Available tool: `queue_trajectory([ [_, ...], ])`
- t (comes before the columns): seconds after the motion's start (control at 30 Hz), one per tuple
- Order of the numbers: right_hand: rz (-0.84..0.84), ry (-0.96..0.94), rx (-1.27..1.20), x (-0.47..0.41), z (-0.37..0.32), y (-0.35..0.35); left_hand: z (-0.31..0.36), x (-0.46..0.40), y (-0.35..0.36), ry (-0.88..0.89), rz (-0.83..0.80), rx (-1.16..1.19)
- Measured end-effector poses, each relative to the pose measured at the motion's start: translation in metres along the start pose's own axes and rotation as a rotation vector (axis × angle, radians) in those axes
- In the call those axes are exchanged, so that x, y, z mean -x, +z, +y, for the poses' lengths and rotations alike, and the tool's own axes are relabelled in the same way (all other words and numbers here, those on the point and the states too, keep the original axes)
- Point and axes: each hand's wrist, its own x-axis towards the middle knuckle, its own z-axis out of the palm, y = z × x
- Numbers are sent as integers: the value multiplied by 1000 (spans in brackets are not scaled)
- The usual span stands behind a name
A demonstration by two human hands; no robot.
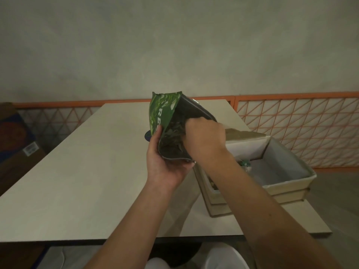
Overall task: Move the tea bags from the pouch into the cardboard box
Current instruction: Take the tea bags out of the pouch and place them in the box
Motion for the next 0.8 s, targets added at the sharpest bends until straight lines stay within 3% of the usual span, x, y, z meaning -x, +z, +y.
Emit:
queue_trajectory([
  [0.27, 350, 56, -581, 14, 35, -14, 3, -4, 4, 16, -16, 3],
  [0.7, 496, 268, -1434, 35, 83, -14, -2, -9, 0, -17, -69, 17],
  [0.8, 471, 302, -1439, 44, 87, -10, -4, -10, -1, -16, -65, 1],
])
